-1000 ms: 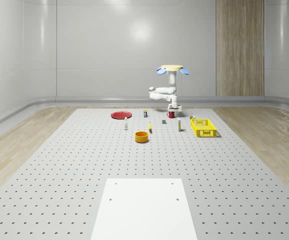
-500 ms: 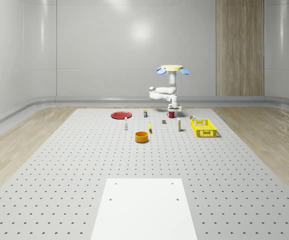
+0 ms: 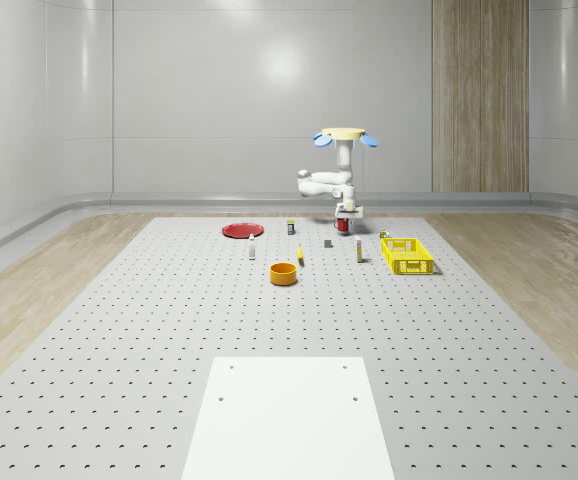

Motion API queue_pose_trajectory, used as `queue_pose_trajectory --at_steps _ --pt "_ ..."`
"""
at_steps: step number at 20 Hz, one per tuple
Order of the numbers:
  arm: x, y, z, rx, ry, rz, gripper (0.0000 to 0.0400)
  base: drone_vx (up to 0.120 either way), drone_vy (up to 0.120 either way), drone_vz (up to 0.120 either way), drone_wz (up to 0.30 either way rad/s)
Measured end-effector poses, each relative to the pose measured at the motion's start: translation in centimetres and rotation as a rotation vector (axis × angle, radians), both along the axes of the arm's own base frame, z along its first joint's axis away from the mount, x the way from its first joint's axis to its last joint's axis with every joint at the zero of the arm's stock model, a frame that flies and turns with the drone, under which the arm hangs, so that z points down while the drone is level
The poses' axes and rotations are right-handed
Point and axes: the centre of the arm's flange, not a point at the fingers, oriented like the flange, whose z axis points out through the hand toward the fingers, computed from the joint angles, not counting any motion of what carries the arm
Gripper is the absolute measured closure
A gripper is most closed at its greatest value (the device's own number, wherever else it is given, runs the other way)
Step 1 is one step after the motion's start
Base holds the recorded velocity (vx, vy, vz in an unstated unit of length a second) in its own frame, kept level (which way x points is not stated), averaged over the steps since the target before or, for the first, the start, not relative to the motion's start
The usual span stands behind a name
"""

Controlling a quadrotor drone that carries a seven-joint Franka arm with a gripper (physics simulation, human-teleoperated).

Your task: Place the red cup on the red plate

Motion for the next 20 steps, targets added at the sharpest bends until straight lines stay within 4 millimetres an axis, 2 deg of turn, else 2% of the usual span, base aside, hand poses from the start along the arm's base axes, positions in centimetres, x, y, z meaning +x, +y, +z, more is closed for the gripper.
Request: queue_pose_trajectory --at_steps 10,15,20 --pt "0.0 0.0 -0.95 0.001 0.0 -0.022 0.03 0.12 -0.12 0.12 0.0" --pt "0.0 0.0 -1.03 0.001 0.0 -0.034 0.03 0.0 -0.12 0.0 0.0" --pt "0.0 0.0 -1.05 0.001 0.0 -0.039 0.03 0.0 -0.12 0.12 0.0"
